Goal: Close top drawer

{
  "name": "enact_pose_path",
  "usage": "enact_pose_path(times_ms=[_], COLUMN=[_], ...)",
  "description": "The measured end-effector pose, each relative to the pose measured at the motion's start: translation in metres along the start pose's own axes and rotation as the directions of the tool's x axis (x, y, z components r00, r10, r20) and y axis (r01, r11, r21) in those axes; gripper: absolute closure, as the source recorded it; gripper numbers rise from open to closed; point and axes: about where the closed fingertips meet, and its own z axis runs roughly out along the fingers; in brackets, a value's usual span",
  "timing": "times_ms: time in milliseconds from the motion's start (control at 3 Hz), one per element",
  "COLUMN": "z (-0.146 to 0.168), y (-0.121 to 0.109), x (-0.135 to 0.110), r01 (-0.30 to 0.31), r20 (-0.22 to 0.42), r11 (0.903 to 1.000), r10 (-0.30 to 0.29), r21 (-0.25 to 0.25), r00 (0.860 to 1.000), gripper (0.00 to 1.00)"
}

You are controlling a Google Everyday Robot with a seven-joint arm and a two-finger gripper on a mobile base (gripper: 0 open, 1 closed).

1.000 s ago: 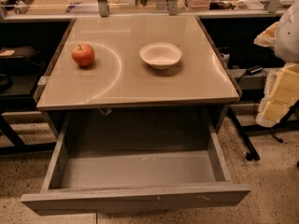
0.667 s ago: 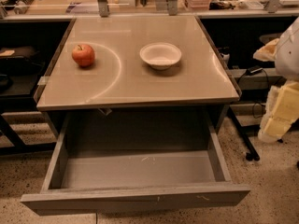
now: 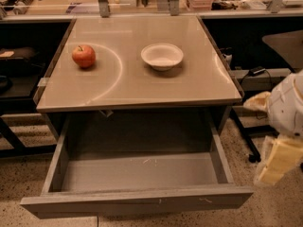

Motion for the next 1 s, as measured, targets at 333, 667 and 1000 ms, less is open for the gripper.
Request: enact_pose_path(times_ms=[333,667,1000], z=[0.048,0.079,0.081], y=[0.036,0.061,0.063], x=[0.007,0.013,0.014], r01=[0.042,0.069,0.068], r20=[0.008,-0.004,-0.006], r11=[0.997,0.9858,0.9847], r10=[-0.041,-0.07,-0.07], r21=[-0.066,-0.153,-0.16], r00=[0.999,0.998,0.998], gripper=[0.35,0.59,0.82])
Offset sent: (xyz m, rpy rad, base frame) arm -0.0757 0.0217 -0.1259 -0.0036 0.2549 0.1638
